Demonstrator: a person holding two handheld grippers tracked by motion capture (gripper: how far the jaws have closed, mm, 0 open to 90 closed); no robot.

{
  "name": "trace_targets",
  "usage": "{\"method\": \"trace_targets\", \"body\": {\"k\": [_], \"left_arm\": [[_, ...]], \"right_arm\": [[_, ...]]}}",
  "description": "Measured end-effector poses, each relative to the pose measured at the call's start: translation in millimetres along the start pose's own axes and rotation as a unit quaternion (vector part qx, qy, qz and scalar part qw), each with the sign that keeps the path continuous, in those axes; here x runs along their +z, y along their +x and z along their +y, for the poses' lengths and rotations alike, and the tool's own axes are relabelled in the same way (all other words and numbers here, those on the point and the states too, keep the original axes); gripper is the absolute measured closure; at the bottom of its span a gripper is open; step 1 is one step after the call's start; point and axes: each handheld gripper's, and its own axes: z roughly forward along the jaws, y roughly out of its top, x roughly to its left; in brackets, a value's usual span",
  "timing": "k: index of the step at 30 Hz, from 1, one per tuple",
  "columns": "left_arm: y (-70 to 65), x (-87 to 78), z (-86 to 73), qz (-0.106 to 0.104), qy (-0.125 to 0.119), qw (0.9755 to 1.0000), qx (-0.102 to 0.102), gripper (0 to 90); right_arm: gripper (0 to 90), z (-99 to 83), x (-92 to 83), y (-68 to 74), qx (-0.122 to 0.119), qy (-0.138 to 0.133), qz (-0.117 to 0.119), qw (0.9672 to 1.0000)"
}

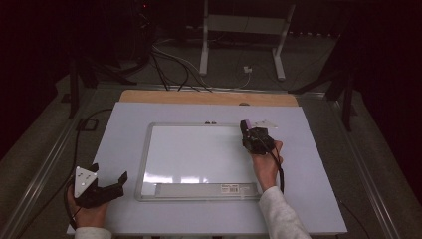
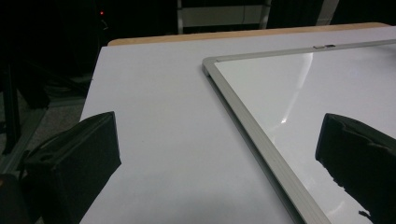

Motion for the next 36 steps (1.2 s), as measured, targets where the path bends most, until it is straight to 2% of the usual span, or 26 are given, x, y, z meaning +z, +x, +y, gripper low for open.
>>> {"method": "trace_targets", "body": {"k": [10,20,26,36], "left_arm": [[-0.1,0.6,-0.3,-0.001,0.001,1.0000,0.001,0.6],[-0.3,0.8,-0.3,0.000,0.002,1.0000,0.002,0.6],[-0.3,0.7,-0.3,-0.001,0.001,1.0000,0.001,0.6],[-0.2,0.0,-0.1,0.000,0.001,1.0000,0.001,0.6]], "right_arm": [[63.1,-6.4,6.4,-12.8,0.024,0.016,-0.011,0.9995],[63.1,-12.3,12.7,-24.0,0.043,0.029,-0.036,0.9980],[63.2,-15.0,15.5,-30.0,0.065,0.032,-0.040,0.9966],[63.3,-15.3,17.7,-31.9,0.070,0.031,-0.048,0.9959]]}}
